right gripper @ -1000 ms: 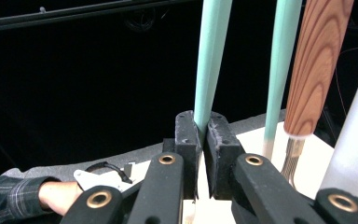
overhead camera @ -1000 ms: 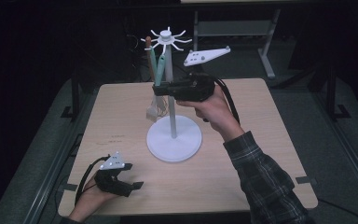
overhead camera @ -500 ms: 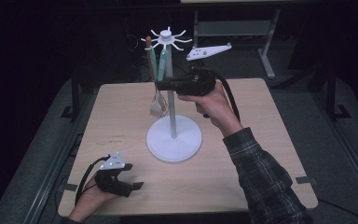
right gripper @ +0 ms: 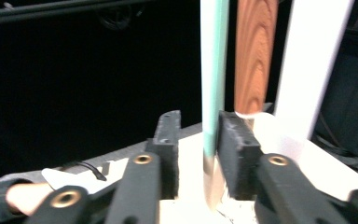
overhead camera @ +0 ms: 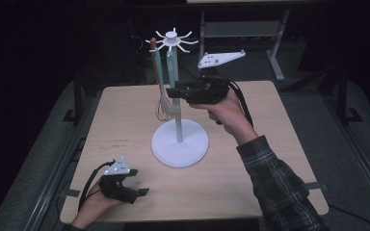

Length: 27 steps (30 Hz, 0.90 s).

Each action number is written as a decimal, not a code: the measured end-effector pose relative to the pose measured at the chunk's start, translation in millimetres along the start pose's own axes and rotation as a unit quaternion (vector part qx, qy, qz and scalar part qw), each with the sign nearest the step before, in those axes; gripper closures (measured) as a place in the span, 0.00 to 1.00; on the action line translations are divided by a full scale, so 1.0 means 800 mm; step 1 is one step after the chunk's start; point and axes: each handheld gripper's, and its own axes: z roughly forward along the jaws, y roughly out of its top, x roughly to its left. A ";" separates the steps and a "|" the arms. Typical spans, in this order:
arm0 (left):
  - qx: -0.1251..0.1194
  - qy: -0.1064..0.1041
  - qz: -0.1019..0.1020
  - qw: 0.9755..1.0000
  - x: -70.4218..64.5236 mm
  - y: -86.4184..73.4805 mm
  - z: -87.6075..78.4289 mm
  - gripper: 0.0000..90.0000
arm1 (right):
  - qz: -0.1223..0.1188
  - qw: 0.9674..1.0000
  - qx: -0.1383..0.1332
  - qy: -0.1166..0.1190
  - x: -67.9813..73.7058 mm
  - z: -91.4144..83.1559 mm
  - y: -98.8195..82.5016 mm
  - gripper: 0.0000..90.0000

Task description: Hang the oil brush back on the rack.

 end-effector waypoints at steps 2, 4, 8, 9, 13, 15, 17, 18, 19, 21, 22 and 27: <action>0.001 -0.001 -0.002 1.000 0.000 0.000 0.000 0.17 | 0.000 1.000 0.002 -0.008 -0.001 -0.004 -0.005 0.67; -0.001 -0.001 -0.003 1.000 0.000 0.000 0.001 0.17 | 0.000 1.000 0.003 -0.012 -0.001 -0.008 -0.009 0.61; -0.008 -0.004 -0.011 1.000 0.002 0.001 0.000 0.17 | 0.003 1.000 0.006 -0.025 -0.003 -0.017 -0.020 0.52; -0.010 -0.003 -0.012 1.000 0.002 0.001 0.000 0.17 | 0.003 1.000 0.008 -0.028 -0.003 -0.020 -0.023 0.49; -0.016 -0.005 -0.012 1.000 0.003 0.000 -0.001 0.18 | 0.004 0.999 0.019 -0.035 -0.004 -0.029 -0.036 0.43; -0.014 -0.010 -0.014 1.000 0.004 0.000 -0.001 0.18 | 0.007 0.999 0.025 -0.039 -0.004 -0.036 -0.043 0.40; -0.013 -0.011 -0.013 1.000 0.004 0.000 0.000 0.18 | 0.008 0.999 0.027 -0.043 -0.004 -0.042 -0.052 0.39; -0.013 -0.012 -0.014 1.000 0.004 0.000 0.000 0.18 | 0.008 0.998 0.030 -0.045 -0.003 -0.046 -0.056 0.37; -0.012 -0.012 -0.014 1.000 0.004 0.000 0.000 0.18 | 0.007 0.998 0.032 -0.048 -0.003 -0.049 -0.061 0.36; -0.013 -0.012 -0.011 1.000 0.004 0.000 0.000 0.18 | 0.003 0.998 0.037 -0.049 -0.002 -0.055 -0.071 0.33; -0.014 -0.010 -0.008 1.000 0.004 0.000 0.001 0.18 | 0.003 0.998 0.038 -0.052 -0.001 -0.059 -0.077 0.31; -0.005 -0.002 0.008 1.000 0.001 0.000 0.002 0.17 | 0.002 0.996 0.051 -0.069 0.002 -0.073 -0.110 0.25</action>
